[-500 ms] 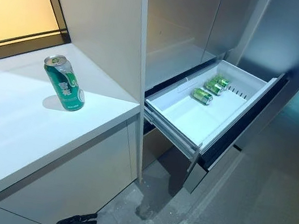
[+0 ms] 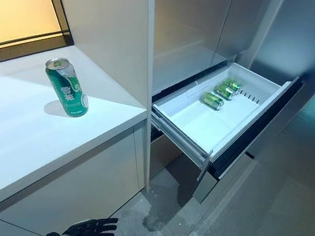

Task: Put drinks into fridge and close the fridge

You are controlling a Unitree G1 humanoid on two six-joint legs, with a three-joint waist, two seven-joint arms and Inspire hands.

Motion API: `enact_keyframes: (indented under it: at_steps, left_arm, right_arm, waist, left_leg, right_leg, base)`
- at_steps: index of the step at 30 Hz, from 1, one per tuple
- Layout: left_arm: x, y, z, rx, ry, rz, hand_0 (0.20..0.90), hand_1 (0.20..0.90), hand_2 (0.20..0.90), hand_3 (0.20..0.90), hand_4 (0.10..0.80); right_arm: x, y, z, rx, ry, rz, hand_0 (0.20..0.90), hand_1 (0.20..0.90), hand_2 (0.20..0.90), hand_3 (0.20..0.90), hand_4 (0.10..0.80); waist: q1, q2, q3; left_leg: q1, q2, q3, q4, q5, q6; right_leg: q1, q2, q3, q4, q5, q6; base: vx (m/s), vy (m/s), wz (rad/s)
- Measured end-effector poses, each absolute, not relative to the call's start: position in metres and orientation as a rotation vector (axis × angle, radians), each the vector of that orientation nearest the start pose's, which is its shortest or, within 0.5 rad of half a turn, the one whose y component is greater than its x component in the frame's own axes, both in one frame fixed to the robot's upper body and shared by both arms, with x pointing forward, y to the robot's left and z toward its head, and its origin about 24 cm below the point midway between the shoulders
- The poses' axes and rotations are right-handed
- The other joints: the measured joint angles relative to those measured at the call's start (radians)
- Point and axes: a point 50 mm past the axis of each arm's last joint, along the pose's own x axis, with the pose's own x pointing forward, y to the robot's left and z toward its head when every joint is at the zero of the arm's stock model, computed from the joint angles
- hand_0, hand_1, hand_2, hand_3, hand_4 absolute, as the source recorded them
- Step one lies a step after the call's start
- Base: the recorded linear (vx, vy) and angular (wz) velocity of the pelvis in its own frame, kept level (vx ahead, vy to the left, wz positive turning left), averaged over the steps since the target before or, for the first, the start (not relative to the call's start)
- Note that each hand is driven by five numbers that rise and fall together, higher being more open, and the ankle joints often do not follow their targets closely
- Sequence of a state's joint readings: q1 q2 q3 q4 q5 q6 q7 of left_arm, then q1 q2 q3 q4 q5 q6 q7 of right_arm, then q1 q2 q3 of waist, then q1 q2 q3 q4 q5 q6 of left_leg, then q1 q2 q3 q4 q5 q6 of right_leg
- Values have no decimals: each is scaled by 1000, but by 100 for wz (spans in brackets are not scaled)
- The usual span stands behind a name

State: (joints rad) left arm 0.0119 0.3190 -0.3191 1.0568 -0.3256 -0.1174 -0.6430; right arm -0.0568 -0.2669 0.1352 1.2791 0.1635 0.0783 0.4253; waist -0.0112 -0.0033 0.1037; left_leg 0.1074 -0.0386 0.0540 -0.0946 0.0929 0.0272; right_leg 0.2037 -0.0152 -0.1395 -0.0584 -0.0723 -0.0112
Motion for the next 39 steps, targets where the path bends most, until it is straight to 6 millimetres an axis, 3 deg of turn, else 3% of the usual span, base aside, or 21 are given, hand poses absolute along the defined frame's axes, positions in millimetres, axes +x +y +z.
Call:
enact_keyframes:
  at_steps: [2,7,11,15,17,19,23,26,31,39]
  left_arm:
    - [137,193,-126,-210,920,-672,900,900,900,900,800]
    - [188,154,-63,-419,667,-1086,900,900,900,900,800]
    - [221,120,22,-646,287,-1291,900,900,900,900,800]
    - [236,107,93,-751,-61,-1278,900,900,900,900,800]
    - [244,114,122,-710,-234,-1166,900,900,900,900,800]
    - [253,135,140,-617,-384,-944,900,900,900,900,800]
    - [263,202,167,-378,-606,-368,900,900,900,900,800]
    - [258,231,183,-311,-720,-138,900,900,900,900,800]
    - [258,240,194,-298,-753,-41,900,900,900,900,800]
    - [263,249,184,-269,-698,120,900,900,900,900,800]
  right_arm:
    - [97,-229,-158,93,1300,203,900,900,900,900,800]
    - [99,-232,-156,73,1303,210,900,900,900,900,800]
    - [97,-232,-156,70,1291,211,900,900,900,900,800]
    - [95,-232,-157,63,1273,212,900,900,900,900,800]
    - [92,-232,-157,61,1267,206,900,900,900,900,800]
    - [89,-233,-158,64,1265,199,900,900,900,900,800]
    - [80,-232,-160,68,1267,167,900,900,900,900,800]
    - [73,-229,-163,78,1287,158,900,900,900,900,800]
    - [71,-219,-166,95,1303,176,900,900,900,900,800]
    - [69,-215,-167,103,1316,180,900,900,900,900,800]
  waist:
    - [1,11,7]
    - [-4,18,10]
    - [-4,23,9]
    - [-6,27,6]
    - [-4,29,5]
    - [-4,30,2]
    - [11,32,-5]
    - [32,15,-15]
    - [55,-6,-29]
    - [34,6,-64]
  left_leg:
    - [-4,0,5,0,1,2]
    - [-3,0,5,0,2,3]
    - [1,0,3,0,2,3]
    - [3,2,3,0,2,2]
    - [6,2,-2,0,3,1]
    - [15,1,-8,0,2,-1]
    - [21,2,-14,0,-2,-6]
    - [19,-1,-21,1,-2,-7]
    - [19,-4,-23,0,-3,-7]
    - [19,-2,-18,0,-2,-5]
  right_leg:
    - [-7,-1,5,6,0,0]
    - [-8,-1,6,6,0,1]
    - [-4,-1,10,5,0,1]
    - [0,1,12,3,0,1]
    - [6,2,8,-1,0,1]
    - [20,2,1,-10,1,1]
    - [32,5,-6,-22,1,0]
    - [36,4,-11,-29,1,0]
    - [37,2,-12,-29,1,0]
    - [34,2,-6,-26,1,0]
  base:
    - [-33,23,-6]
    - [-7,3,0]
    - [5,-25,-3]
    - [10,-17,-1]
    - [32,-20,7]
    - [30,-16,9]
    - [35,-6,5]
    - [32,1,8]
    - [9,2,2]
    - [2,2,0]
